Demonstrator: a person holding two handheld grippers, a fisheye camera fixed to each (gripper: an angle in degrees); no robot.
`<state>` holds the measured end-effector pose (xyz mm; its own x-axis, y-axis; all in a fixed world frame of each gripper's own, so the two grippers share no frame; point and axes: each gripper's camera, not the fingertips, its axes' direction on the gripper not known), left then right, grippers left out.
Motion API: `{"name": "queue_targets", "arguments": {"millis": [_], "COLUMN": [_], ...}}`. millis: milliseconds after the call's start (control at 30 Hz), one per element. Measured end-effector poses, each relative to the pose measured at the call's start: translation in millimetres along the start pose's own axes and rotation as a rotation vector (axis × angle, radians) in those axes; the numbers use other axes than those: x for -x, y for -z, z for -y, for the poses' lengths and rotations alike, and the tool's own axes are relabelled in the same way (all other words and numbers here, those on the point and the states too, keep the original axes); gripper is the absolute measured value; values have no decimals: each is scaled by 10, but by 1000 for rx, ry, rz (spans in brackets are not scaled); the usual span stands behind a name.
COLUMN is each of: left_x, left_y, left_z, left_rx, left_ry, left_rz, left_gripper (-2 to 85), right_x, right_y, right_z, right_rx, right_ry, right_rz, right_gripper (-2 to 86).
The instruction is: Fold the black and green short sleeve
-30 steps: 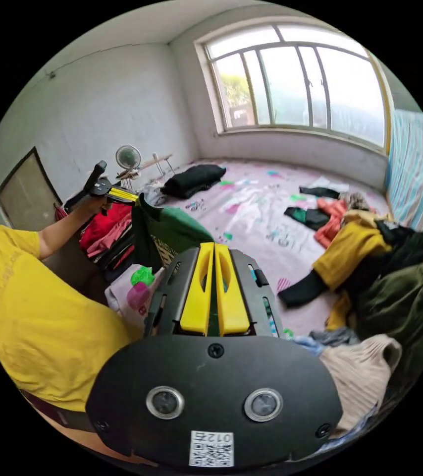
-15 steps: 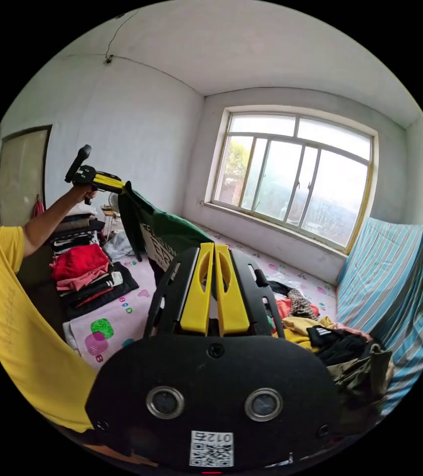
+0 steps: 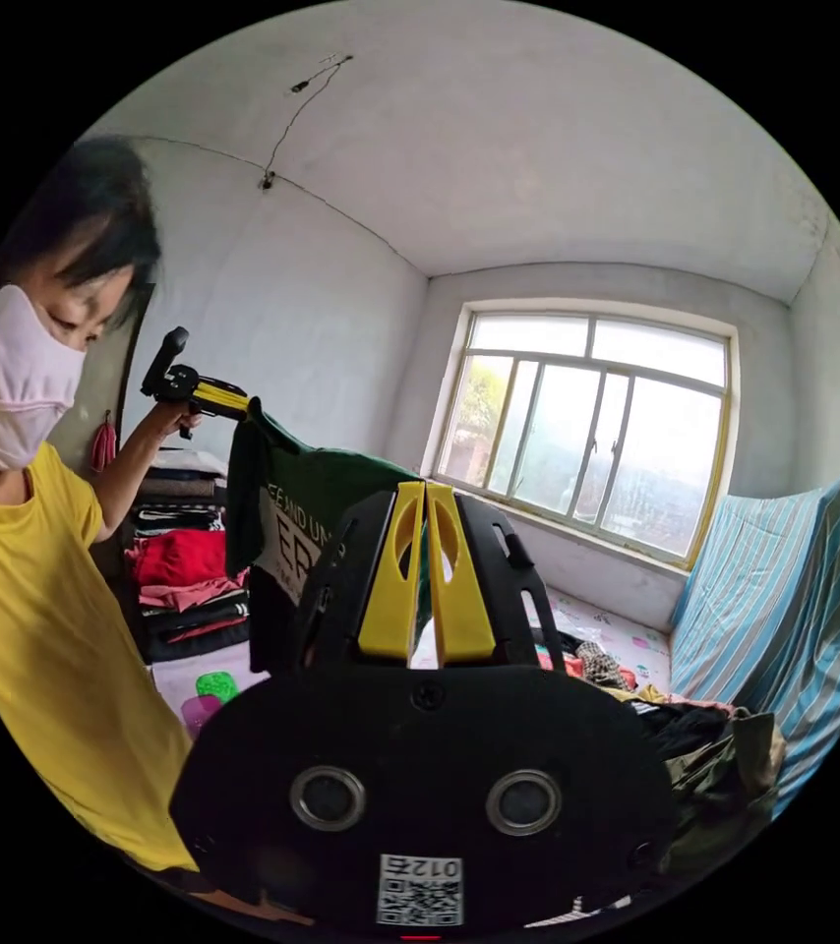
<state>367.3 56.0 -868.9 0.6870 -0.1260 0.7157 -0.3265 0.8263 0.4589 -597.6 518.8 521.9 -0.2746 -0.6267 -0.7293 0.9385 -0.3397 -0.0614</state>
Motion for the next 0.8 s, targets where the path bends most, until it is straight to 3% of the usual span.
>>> {"name": "queue_targets", "arguments": {"millis": [200,300,533,700,800], "left_x": [324,455,352,280,358], "left_y": [-557,-1337,-4069,-6001,-6740], "left_z": [139,119,-348,-990,-1503], "left_rx": [72,186,617,907,973], "left_ry": [2,7,22,301,579], "left_rz": [-68,-187,-500,-698,-711], "left_gripper": [0,0,0,1,3], "right_x": [-260,-534,-1451,-2299,-2685], "right_y": [-465,-1091,-3126,-4638,-5237], "right_z": [-3,-309,-1801,-3138,-3897], "right_rx": [66,207,618,906,1085], "right_ry": [8,-14,-174,-417,-506], "right_rz": [-19,-32,50,79,-71], "right_gripper": [-2,-1,0,1,2]}}
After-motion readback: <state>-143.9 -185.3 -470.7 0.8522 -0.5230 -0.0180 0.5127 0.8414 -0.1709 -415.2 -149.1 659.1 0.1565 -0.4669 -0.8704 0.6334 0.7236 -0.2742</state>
